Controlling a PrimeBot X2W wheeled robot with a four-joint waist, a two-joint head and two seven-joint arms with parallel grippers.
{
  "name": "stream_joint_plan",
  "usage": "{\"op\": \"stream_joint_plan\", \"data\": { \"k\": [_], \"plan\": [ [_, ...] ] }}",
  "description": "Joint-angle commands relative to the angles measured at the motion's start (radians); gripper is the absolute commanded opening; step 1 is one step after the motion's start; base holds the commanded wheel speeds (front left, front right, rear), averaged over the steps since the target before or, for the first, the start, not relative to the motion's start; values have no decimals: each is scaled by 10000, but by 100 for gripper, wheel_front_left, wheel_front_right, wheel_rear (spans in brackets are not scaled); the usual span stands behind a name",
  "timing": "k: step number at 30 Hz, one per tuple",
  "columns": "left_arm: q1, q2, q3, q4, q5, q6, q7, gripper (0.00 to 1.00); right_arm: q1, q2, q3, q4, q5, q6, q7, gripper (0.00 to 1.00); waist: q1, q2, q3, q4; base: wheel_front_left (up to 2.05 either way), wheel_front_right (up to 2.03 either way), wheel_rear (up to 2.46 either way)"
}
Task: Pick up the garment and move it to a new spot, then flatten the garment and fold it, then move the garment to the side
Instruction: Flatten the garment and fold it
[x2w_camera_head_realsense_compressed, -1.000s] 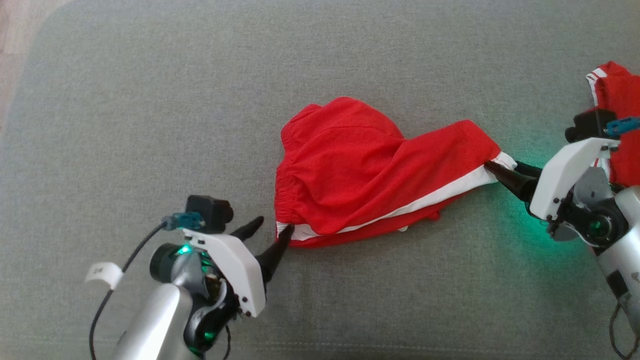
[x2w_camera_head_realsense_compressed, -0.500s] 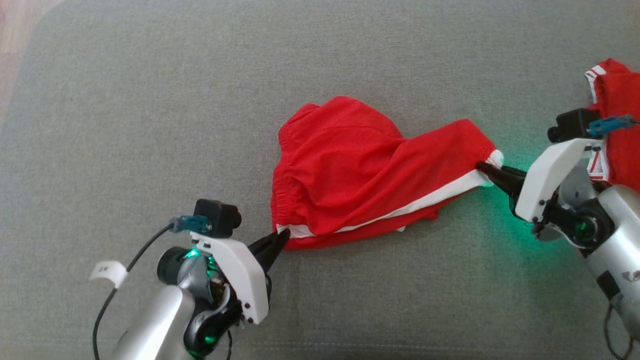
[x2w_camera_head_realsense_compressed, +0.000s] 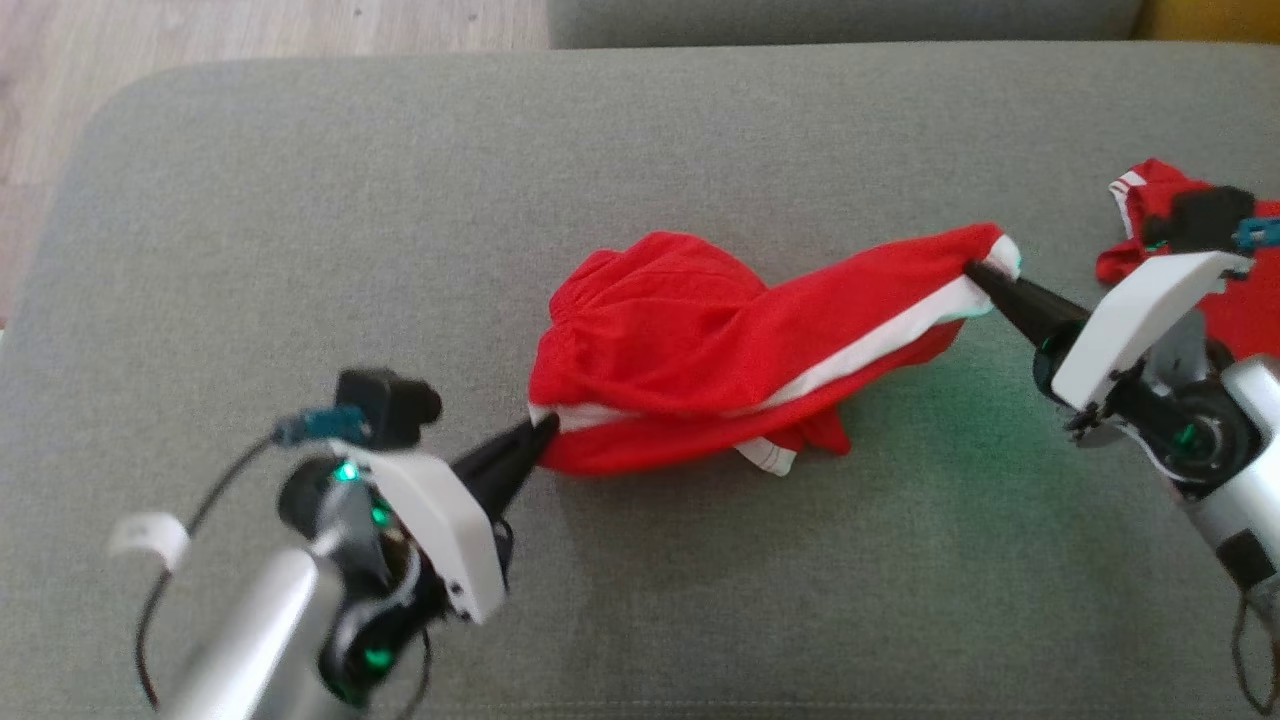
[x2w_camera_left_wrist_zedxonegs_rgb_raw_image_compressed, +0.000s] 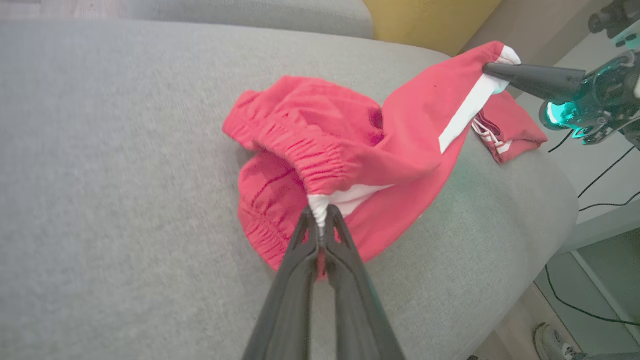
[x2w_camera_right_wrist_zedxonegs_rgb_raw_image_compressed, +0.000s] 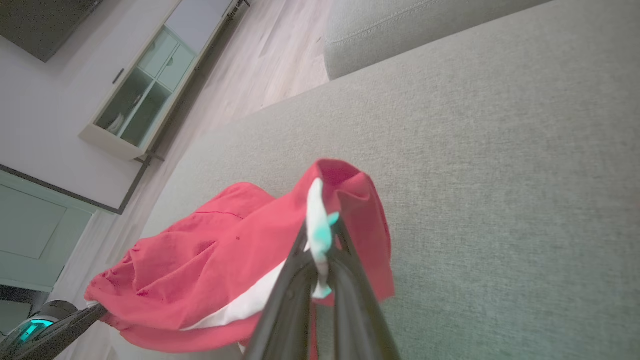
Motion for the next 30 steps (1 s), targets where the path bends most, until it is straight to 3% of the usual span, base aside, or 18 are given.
{"op": "stream_joint_plan", "data": {
  "k": [1,6,14,23,30],
  "plan": [
    [-904,405,488,-520,-75,-61,111,0,-186,-363,-145,-328,155,-7,-133,0,0,0,-53,-41,0,0,0],
    [-2731,772,502,-592,-219,-61,791,0,-921,-531,-305,-460,732,-7,173,0,0,0,285,-114,0,0,0],
    [-7377,155,175,2025,-307,-61,1223,0,-3956,-515,-728,424,1212,-7,1048,0,0,0,1997,-241,0,0,0],
    [-12185,-665,338,5330,-713,-61,518,0,-7917,-246,-989,1381,900,-7,988,0,0,0,3280,-492,0,0,0],
    [-14437,-844,831,6967,-948,-61,-594,0,-9900,-121,-1004,1456,664,-7,490,0,0,0,3497,-713,0,0,0]
  ]
}}
